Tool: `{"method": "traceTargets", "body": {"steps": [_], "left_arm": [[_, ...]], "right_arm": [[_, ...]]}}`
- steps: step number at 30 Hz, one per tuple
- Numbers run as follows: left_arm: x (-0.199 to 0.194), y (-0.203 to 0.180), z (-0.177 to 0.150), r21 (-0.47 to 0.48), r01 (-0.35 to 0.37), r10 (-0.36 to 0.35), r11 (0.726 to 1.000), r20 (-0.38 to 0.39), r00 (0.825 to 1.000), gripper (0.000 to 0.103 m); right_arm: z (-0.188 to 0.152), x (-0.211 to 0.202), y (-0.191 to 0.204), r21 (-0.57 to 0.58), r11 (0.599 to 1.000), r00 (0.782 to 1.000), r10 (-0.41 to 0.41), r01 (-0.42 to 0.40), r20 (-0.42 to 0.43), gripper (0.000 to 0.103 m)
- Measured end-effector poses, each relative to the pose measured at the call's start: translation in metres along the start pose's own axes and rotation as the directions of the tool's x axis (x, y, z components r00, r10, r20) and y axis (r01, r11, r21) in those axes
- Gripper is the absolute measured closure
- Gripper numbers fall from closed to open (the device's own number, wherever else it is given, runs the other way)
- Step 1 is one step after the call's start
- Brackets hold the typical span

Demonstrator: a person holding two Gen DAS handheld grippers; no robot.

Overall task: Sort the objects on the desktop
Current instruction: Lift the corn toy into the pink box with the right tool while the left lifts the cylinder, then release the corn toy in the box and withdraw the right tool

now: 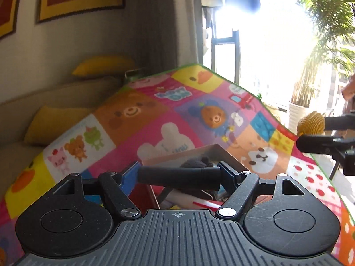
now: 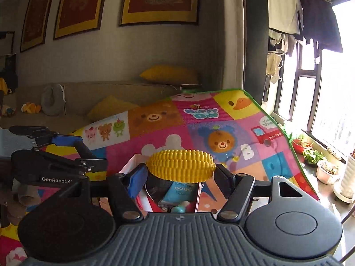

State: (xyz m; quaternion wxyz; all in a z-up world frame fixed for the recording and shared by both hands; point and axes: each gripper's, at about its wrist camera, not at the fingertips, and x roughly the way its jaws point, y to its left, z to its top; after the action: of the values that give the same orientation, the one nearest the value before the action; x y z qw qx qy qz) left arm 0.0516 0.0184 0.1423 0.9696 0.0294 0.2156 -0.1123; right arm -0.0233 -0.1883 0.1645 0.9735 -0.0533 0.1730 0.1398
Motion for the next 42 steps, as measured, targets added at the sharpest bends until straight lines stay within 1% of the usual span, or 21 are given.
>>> {"method": "traceTargets", "body": {"steps": [3, 5, 6, 7, 9, 11, 12, 16, 17, 18, 19, 20, 22, 24, 27, 30, 33, 35, 37, 39, 42], "left_arm": [[0.032, 0.022, 0.01, -0.067, -0.002, 0.001, 0.998, -0.014, 1.0, 0.022], [0.051, 0.032, 0.018, -0.109, 0.015, -0.018, 0.994, -0.025, 1.0, 0.022], [0.059, 0.035, 0.021, -0.131, 0.028, -0.032, 0.991, -0.031, 0.999, 0.022], [0.068, 0.037, 0.023, -0.152, 0.042, -0.048, 0.987, -0.039, 0.998, 0.022], [0.091, 0.037, 0.025, -0.178, 0.052, -0.067, 0.983, -0.08, 0.995, 0.022], [0.116, 0.032, 0.024, -0.174, 0.032, -0.053, 0.984, -0.118, 0.992, 0.022], [0.127, 0.03, 0.024, -0.169, 0.021, -0.043, 0.985, -0.127, 0.991, 0.022], [0.165, 0.03, 0.024, -0.202, -0.001, -0.032, 0.979, -0.159, 0.987, 0.022], [0.171, 0.031, 0.024, -0.213, -0.006, -0.03, 0.977, -0.165, 0.986, 0.02], [0.175, 0.033, 0.022, -0.225, -0.005, -0.034, 0.974, -0.17, 0.985, 0.014], [0.175, 0.035, 0.021, -0.239, -0.002, -0.039, 0.971, -0.167, 0.985, 0.011], [0.172, 0.037, 0.018, -0.25, -0.004, -0.037, 0.968, -0.16, 0.986, 0.008], [0.158, 0.039, 0.013, -0.257, -0.009, -0.031, 0.966, -0.15, 0.988, 0.008], [0.133, 0.035, 0.002, -0.24, -0.022, -0.009, 0.97, -0.131, 0.991, 0.005], [0.083, 0.02, -0.023, -0.145, -0.021, 0.008, 0.989, -0.092, 0.996, 0.001], [0.035, 0.002, -0.057, -0.051, -0.018, 0.015, 0.999, -0.062, 0.998, 0.0], [0.007, -0.013, -0.098, -0.014, -0.039, 0.038, 0.999, -0.102, 0.994, 0.0], [0.0, -0.02, -0.122, -0.014, -0.071, 0.068, 0.997, -0.162, 0.984, 0.0], [-0.005, -0.025, -0.144, -0.025, -0.107, 0.1, 0.994, -0.209, 0.973, 0.0], [-0.009, -0.027, -0.157, -0.052, -0.154, 0.139, 0.987, -0.219, 0.966, 0.0], [-0.018, -0.027, -0.161, -0.077, -0.204, 0.186, 0.976, -0.194, 0.963, 0.0]], "right_arm": [[-0.006, 0.043, -0.002, 0.017, 1.0, 1.0, 0.005, -0.004, -0.011, 0.036], [-0.014, 0.074, -0.004, 0.05, 0.998, 0.999, 0.031, -0.029, -0.038, 0.036], [-0.02, 0.089, -0.005, 0.068, 0.997, 0.997, 0.051, -0.047, -0.054, 0.034], [-0.024, 0.102, -0.006, 0.088, 0.995, 0.995, 0.059, -0.052, -0.076, 0.027], [-0.04, 0.115, -0.008, 0.151, 0.986, 0.992, 0.084, -0.069, -0.094, 0.023], [-0.056, 0.112, -0.007, 0.172, 0.979, 0.988, 0.126, -0.11, -0.086, 0.019], [-0.065, 0.105, -0.003, 0.157, 0.98, 0.989, 0.132, -0.119, -0.073, 0.017], [-0.093, 0.077, 0.012, 0.024, 0.992, 0.992, 0.127, -0.126, -0.026, 0.01], [-0.098, 0.071, 0.014, -0.005, 0.992, 0.992, 0.126, -0.126, -0.018, 0.006], [-0.102, 0.066, 0.015, -0.024, 0.991, 0.992, 0.128, -0.128, -0.016, 0.004], [-0.106, 0.063, 0.015, -0.03, 0.991, 0.992, 0.129, -0.129, -0.017, 0.002], [-0.108, 0.061, 0.013, -0.026, 0.991, 0.991, 0.128, -0.129, -0.025, 0.002], [-0.113, 0.061, 0.009, -0.002, 0.993, 0.991, 0.121, -0.121, -0.055, 0.001], [-0.119, 0.065, 0.004, 0.032, 0.995, 0.991, 0.092, -0.09, -0.096, 0.001], [-0.128, 0.07, -0.003, 0.093, 0.995, 0.985, 0.055, -0.041, -0.161, 0.0], [-0.14, 0.072, -0.006, 0.145, 0.989, 0.973, 0.047, -0.014, -0.225, 0.0], [-0.146, 0.066, -0.001, 0.141, 0.99, 0.97, 0.02, 0.015, -0.243, 0.0], [-0.147, 0.061, 0.003, 0.145, 0.989, 0.969, 0.016, 0.021, -0.248, 0.0], [-0.15, 0.059, 0.009, 0.148, 0.989, 0.961, 0.014, 0.028, -0.278, 0.0], [-0.153, 0.054, 0.015, 0.123, 0.991, 0.957, -0.017, 0.055, -0.291, 0.0], [-0.157, 0.042, 0.021, 0.116, 0.989, 0.956, -0.057, 0.094, -0.289, 0.0]]}}
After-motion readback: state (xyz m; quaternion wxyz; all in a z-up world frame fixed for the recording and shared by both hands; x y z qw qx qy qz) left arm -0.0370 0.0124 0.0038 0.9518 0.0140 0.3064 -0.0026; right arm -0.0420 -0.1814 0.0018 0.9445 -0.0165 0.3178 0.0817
